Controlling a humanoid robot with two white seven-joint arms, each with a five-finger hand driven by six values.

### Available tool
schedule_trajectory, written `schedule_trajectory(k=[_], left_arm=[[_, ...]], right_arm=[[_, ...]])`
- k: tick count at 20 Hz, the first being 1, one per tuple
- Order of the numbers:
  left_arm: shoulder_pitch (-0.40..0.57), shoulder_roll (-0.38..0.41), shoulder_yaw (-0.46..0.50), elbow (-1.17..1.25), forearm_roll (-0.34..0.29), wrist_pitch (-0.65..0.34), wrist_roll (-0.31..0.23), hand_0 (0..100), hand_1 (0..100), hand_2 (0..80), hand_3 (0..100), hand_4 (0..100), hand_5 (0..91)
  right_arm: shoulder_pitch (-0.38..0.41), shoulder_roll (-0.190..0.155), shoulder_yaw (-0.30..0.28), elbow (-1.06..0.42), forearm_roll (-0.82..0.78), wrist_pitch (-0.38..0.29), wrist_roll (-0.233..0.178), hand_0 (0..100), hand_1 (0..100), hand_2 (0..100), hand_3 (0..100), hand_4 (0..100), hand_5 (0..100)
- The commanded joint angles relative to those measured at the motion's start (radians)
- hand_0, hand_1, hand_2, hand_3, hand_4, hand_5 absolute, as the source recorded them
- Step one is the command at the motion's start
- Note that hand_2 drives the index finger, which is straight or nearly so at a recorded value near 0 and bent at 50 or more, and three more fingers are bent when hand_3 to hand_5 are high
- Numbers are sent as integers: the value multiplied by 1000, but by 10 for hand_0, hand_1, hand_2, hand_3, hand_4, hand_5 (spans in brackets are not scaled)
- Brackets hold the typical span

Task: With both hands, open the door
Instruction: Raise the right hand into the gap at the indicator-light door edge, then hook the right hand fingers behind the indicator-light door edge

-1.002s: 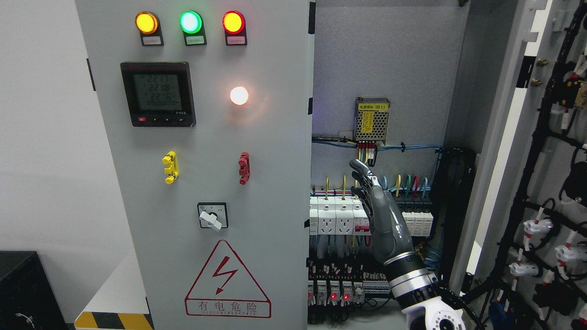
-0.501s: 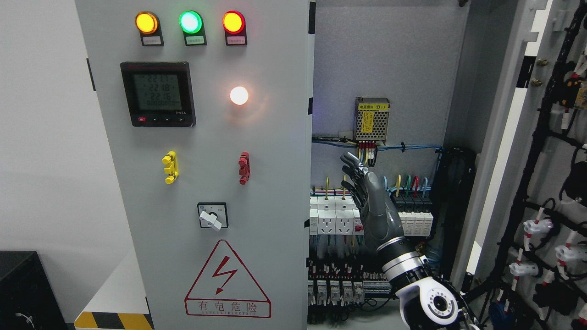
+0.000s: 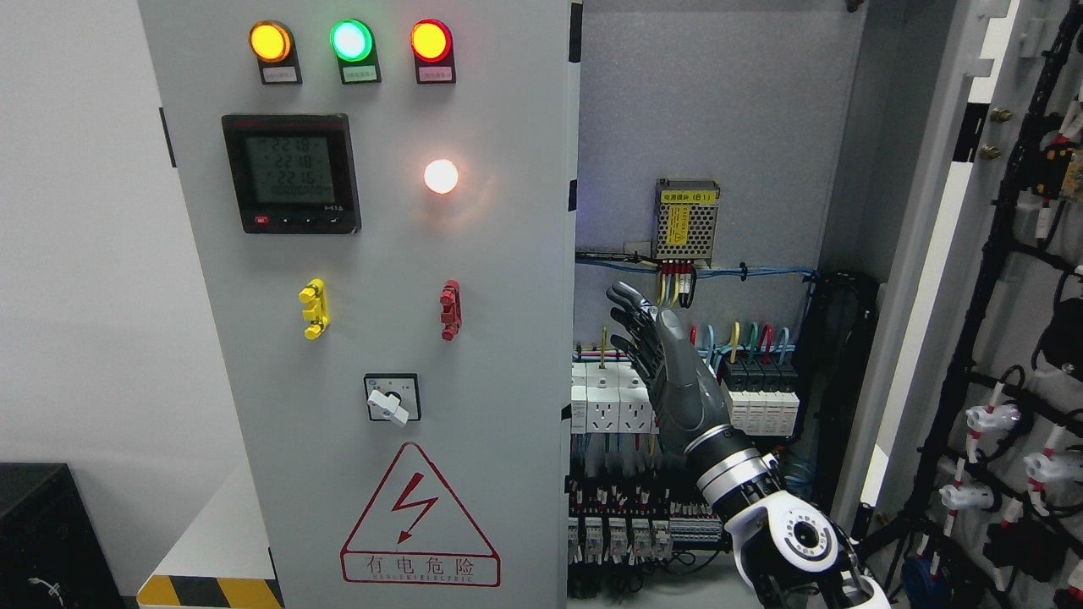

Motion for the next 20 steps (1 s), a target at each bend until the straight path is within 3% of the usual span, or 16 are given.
schedule_trajectory(k=[1, 5, 8, 11, 14, 18, 20], left_arm=[[5, -3, -4, -5, 0, 0, 0, 0, 0, 0, 0, 0, 0], [5, -3, -4, -5, 0, 0, 0, 0, 0, 0, 0, 0, 0], [5, -3, -4, -5, 0, 0, 0, 0, 0, 0, 0, 0, 0], [5, -3, -4, -5, 1, 0, 0, 0, 0, 0, 0, 0, 0], [5, -3, -4, -5, 0, 0, 0, 0, 0, 0, 0, 0, 0], [5, -3, -4, -5, 0, 0, 0, 0, 0, 0, 0, 0, 0], [5, -3, -4, -5, 1, 0, 0, 0, 0, 0, 0, 0, 0]], right_arm=[[-14, -6, -2, 23, -73, 18, 29, 0, 0, 0, 0, 0, 0], [-16, -8, -5, 16, -82, 17, 38, 0, 0, 0, 0, 0, 0], [-25, -8, -5, 21, -82, 18, 74, 0, 0, 0, 0, 0, 0], [-36, -18, -7, 30, -84, 20, 83, 0, 0, 0, 0, 0, 0], [-37, -28, -7, 27, -128, 31, 129, 0, 0, 0, 0, 0, 0], [-40, -28, -11, 32, -136, 49, 135, 0, 0, 0, 0, 0, 0], [-40, -28, -11, 29, -153, 49, 164, 0, 0, 0, 0, 0, 0]])
